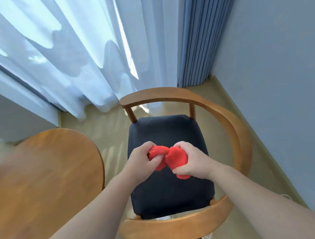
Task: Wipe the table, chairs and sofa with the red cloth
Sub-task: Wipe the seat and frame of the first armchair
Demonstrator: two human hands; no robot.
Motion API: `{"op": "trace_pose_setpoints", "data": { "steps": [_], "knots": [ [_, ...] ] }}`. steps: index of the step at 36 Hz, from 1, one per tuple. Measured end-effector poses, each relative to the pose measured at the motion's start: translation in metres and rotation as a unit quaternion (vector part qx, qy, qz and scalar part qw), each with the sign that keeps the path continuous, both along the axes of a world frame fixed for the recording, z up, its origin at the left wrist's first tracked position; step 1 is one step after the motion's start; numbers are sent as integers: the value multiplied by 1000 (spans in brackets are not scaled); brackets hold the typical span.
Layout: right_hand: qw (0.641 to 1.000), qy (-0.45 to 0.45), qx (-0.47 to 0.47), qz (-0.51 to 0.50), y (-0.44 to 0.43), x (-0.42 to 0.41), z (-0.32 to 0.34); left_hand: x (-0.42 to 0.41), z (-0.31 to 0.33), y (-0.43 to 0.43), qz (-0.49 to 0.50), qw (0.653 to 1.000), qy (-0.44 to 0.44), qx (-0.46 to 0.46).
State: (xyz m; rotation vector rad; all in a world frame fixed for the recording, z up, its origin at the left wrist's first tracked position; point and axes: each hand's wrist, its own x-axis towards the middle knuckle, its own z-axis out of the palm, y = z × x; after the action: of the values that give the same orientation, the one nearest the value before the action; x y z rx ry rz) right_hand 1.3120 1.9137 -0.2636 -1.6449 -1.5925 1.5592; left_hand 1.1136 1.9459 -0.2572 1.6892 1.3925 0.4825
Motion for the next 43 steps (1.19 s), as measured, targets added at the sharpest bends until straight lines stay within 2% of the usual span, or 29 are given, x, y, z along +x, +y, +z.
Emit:
{"op": "trace_pose_setpoints", "data": {
  "steps": [5, 14, 19, 23, 27, 30, 34, 38, 43],
  "knots": [
    [997, 18, 37, -71, -5, 7, 11, 0, 16, -15, 10, 1000, 5, 11],
    [985, 53, 90, -136, -17, 7, 34, -9, 43, -31, 9, 999, 29, 14],
    [984, 59, 103, -135, -19, -5, 50, -20, 54, -23, -65, 997, 13, -40],
    [981, 71, 110, -140, -14, -32, 57, -33, 54, -8, -94, 995, 23, -28],
    [945, 124, 129, -274, -10, -65, 53, -53, 53, 11, -62, 998, -31, 10],
    [919, 174, 107, -336, -12, -93, 43, -67, 52, 23, -81, 995, -61, 21],
    [871, 328, 44, -363, -15, -114, 32, -79, 44, 32, -120, 989, -84, 12],
    [863, 306, 54, -399, -20, -121, 30, -81, 35, 34, -131, 986, -100, -3],
    [818, 321, 38, -476, -18, -114, 30, -63, 28, 39, -166, 980, -99, -34]
  ]
}}
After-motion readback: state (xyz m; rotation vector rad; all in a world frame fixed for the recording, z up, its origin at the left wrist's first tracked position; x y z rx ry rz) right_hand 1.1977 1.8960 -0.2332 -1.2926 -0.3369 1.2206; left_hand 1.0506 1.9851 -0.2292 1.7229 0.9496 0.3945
